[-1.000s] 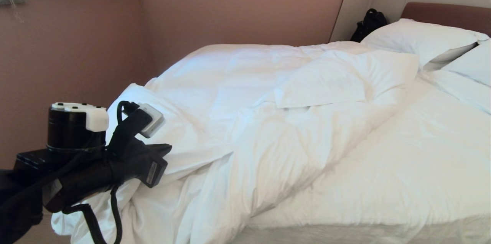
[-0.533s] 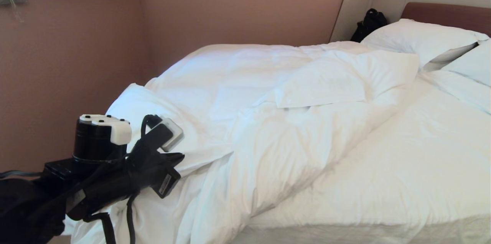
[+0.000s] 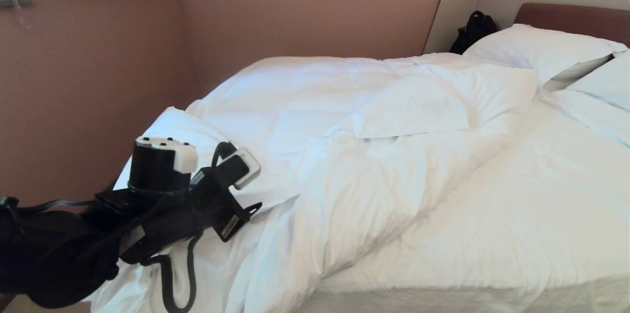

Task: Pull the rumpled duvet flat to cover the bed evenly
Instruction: Flatten the corners of the folded blanket

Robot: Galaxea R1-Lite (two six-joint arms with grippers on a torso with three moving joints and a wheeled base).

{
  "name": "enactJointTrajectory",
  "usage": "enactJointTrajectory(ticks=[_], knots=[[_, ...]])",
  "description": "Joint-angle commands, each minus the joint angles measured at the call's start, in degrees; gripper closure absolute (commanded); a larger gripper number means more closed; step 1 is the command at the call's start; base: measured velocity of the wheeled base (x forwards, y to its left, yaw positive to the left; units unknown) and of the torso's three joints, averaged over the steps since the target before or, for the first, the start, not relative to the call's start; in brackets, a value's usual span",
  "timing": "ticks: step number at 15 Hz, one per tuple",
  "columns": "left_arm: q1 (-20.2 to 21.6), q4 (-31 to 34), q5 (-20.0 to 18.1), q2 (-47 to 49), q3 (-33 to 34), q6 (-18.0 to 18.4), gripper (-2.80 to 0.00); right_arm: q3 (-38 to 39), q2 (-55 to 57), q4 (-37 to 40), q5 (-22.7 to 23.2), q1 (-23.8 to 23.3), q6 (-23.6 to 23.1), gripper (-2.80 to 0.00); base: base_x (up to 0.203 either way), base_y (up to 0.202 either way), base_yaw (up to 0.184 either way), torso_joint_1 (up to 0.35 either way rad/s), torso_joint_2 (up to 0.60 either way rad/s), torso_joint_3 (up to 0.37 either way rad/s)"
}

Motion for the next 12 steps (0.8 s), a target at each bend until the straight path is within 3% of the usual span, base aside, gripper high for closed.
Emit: enactJointTrajectory(ticks=[1, 5, 10, 12], knots=[[-3.52, -0.16, 2.46, 2.63, -0.36, 1.12, -2.8, 0.0, -0.02, -0.04, 0.02, 0.0, 0.03, 0.0, 0.0, 0.0, 0.0, 0.0, 0.0, 0.0], [-4.36, -0.3, 8.62, 8.09, -1.17, 2.84, -2.8, 0.0, 0.05, -0.03, 0.02, 0.0, 0.03, 0.0, 0.0, 0.0, 0.0, 0.0, 0.0, 0.0], [-4.58, -0.81, 9.67, 9.8, -1.79, 3.01, -2.8, 0.0, 0.06, -0.04, 0.02, 0.0, 0.03, 0.0, 0.0, 0.0, 0.0, 0.0, 0.0, 0.0], [-3.58, -4.11, 11.25, 13.44, -2.97, 3.08, -2.8, 0.0, 0.06, -0.04, 0.02, 0.0, 0.03, 0.0, 0.0, 0.0, 0.0, 0.0, 0.0, 0.0]])
